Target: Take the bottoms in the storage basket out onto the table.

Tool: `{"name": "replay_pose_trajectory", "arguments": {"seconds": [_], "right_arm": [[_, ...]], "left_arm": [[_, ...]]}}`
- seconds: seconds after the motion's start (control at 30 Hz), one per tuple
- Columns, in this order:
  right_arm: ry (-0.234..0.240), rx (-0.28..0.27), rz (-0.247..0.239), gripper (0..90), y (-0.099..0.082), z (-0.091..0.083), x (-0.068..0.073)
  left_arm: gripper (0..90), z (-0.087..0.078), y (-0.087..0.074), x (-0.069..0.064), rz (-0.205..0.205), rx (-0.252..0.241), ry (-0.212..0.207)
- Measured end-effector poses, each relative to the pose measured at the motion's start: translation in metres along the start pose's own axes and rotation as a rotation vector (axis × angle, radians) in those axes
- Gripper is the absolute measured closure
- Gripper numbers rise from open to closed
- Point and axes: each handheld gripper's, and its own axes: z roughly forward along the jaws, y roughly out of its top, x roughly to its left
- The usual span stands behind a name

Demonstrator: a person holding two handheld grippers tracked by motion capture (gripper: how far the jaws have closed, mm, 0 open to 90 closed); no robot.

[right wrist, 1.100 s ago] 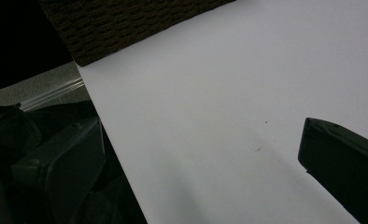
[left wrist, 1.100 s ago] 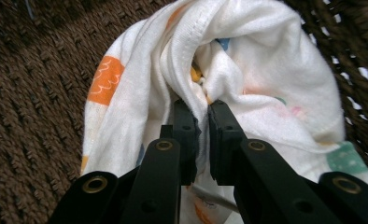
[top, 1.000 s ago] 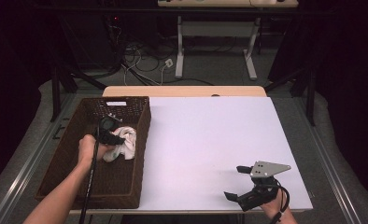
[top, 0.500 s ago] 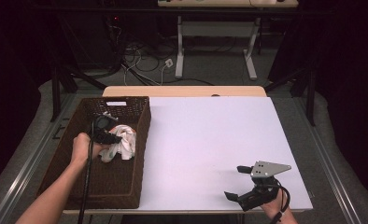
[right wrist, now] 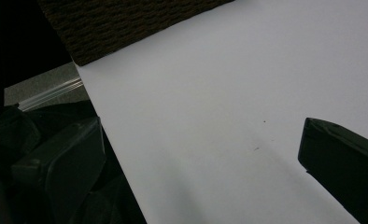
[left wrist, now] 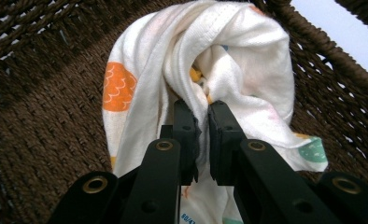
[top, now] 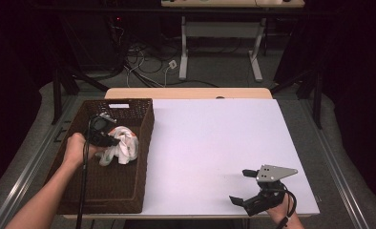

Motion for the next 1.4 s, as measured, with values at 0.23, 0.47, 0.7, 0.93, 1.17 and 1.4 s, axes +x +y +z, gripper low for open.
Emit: {"name": "replay_pose_trajectory", "arguments": {"seconds": [0.23, 0.47, 0.7, 0.93, 1.17, 1.4], "right_arm": [[0.002, 0.014, -0.005, 0.2, -0.001, 0.000, 0.002], [0.001, 0.012, -0.011, 0.2, -0.002, 0.001, 0.002], [0.002, 0.010, -0.007, 0.2, -0.002, 0.001, 0.001], [0.001, 0.014, -0.003, 0.2, -0.003, 0.002, -0.001], [-0.005, 0.018, -0.001, 0.2, -0.004, 0.001, -0.002], [-0.004, 0.015, -0.013, 0.3, -0.003, 0.000, 0.002]], "left_arm": [[83.3, -0.009, 0.001, -0.003, 0.053, 0.008, 0.002], [83.3, -0.015, 0.001, -0.005, 0.073, 0.025, -0.001], [83.3, -0.021, -0.001, -0.003, 0.083, 0.033, 0.005], [83.3, -0.026, -0.003, -0.002, 0.109, 0.052, 0.001], [83.3, -0.033, -0.004, -0.004, 0.138, 0.049, 0.003], [83.3, -0.042, -0.001, -0.006, 0.180, 0.068, 0.035]]}}
